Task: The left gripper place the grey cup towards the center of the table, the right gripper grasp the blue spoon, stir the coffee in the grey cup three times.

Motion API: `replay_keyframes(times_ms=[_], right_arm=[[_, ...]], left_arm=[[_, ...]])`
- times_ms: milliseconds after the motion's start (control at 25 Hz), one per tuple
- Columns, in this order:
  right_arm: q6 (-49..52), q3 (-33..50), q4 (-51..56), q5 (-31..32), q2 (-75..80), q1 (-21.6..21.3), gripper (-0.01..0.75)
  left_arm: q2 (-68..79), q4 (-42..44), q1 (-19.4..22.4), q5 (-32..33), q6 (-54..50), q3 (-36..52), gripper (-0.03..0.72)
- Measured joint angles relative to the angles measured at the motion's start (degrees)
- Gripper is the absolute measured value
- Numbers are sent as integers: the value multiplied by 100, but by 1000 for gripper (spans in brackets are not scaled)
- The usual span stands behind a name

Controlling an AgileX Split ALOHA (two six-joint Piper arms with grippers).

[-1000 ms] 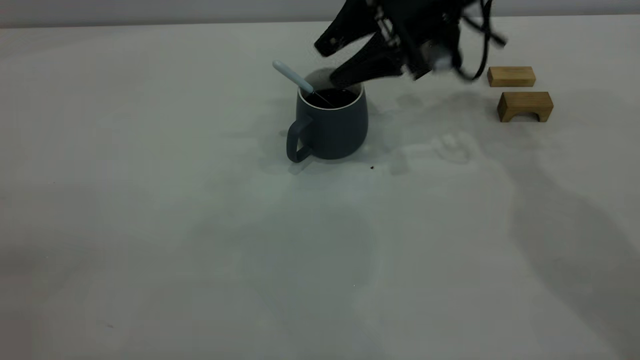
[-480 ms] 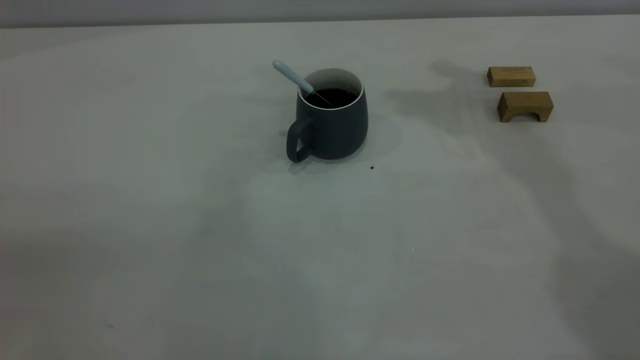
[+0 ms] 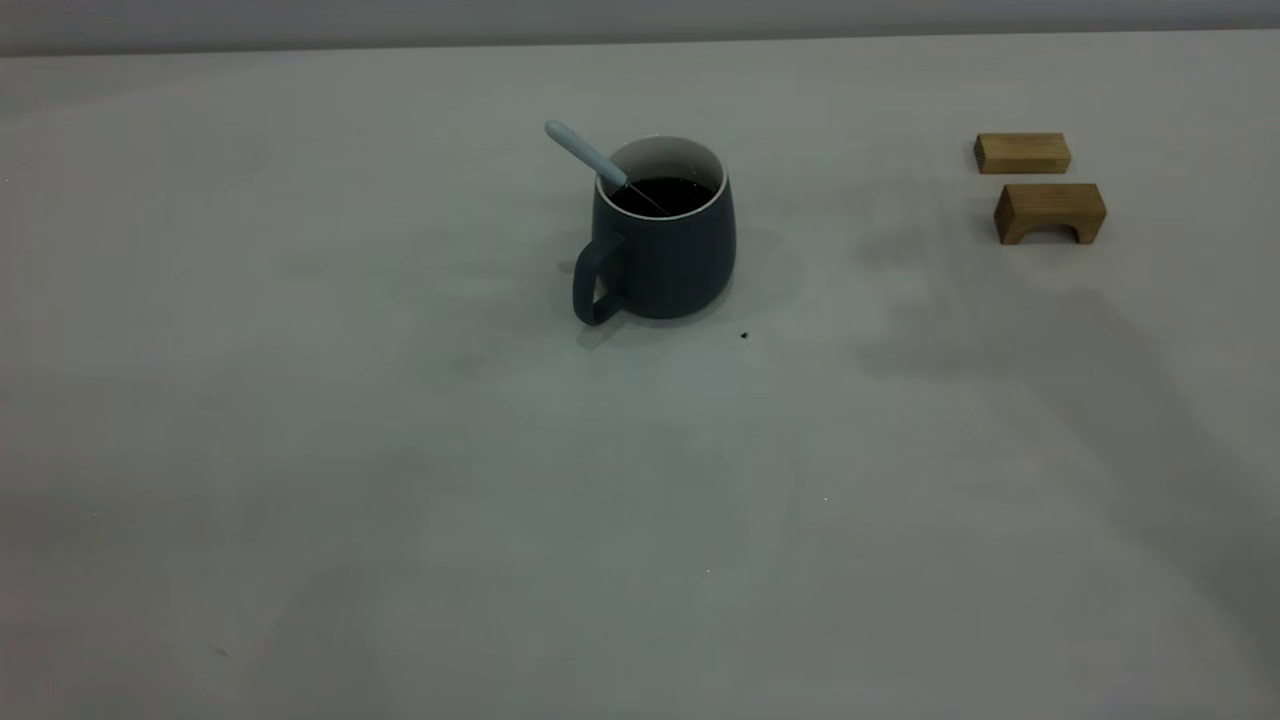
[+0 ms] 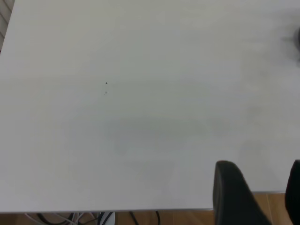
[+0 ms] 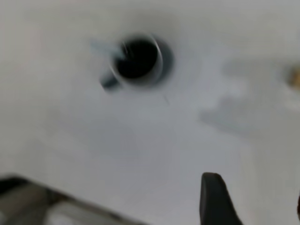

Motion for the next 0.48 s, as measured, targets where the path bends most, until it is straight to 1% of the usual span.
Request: replay_keyframes(times_ms=[200, 320, 480], right_arm=[[-27, 1515, -460, 12, -1404, 0, 419], [-33, 2245, -697, 12, -2343, 0, 404], [-39, 3063, -781, 14, -3973, 0, 385]], left_arm=[[0, 0, 0, 0, 0, 0, 355], [0, 0, 0, 0, 0, 0, 355], [0, 0, 0, 0, 0, 0, 355]])
